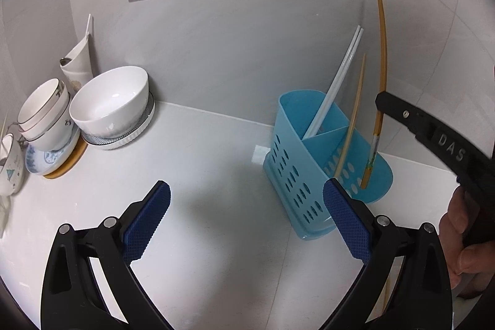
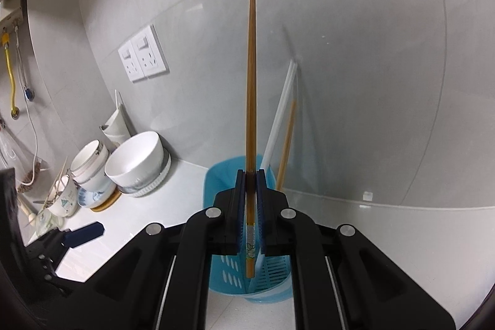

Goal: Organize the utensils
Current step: 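Lower the plain chopstick into the holder and open the right tool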

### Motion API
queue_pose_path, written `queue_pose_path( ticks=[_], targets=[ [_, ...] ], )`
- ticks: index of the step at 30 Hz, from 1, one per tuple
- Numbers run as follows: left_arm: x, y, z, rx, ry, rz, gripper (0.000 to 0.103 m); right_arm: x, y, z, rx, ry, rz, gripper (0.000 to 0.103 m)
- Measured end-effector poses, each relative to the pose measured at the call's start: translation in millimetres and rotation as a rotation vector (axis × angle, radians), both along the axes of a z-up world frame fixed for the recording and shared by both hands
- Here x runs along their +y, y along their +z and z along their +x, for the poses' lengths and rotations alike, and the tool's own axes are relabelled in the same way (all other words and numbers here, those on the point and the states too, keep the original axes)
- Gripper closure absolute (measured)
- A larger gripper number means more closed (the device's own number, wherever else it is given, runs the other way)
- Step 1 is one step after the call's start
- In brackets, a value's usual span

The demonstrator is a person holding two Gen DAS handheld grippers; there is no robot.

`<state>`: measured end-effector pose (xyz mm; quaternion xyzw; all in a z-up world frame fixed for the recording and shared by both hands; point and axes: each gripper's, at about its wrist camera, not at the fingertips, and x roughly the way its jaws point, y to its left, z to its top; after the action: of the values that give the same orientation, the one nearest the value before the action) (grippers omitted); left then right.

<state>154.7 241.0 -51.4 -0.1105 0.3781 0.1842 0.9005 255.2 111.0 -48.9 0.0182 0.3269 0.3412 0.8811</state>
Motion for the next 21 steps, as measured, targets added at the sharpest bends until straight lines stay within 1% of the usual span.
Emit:
queue_pose_path(
  ticks=[10,15,18,19,20,21],
  targets=[
    [8,-4,1,0.005,0.017,-0.009,0.006,5,-25,0,0.043,-0.004,-0.045,0.097],
    [7,-5,2,0.004,0.014,-0.007,0.006,6,-28,-2,0.056,-0.006,-0.065,0.095],
    [6,-3,3,0.001,0.012,-0.006,0.006,4,-23,-5,0.051,-0.012,-0.077,0.094],
    [5,-2,3,-0.001,0.01,-0.007,0.006,2,-21,-5,0.052,-0.012,-0.082,0.085],
    [5,-1,2,-0.003,0.01,-0.008,0.006,0,-18,-6,0.05,-0.013,-0.082,0.081],
    [4,1,2,-0.006,0.01,-0.008,0.006,-4,-14,-8,0.043,-0.022,-0.085,0.07]
  ],
)
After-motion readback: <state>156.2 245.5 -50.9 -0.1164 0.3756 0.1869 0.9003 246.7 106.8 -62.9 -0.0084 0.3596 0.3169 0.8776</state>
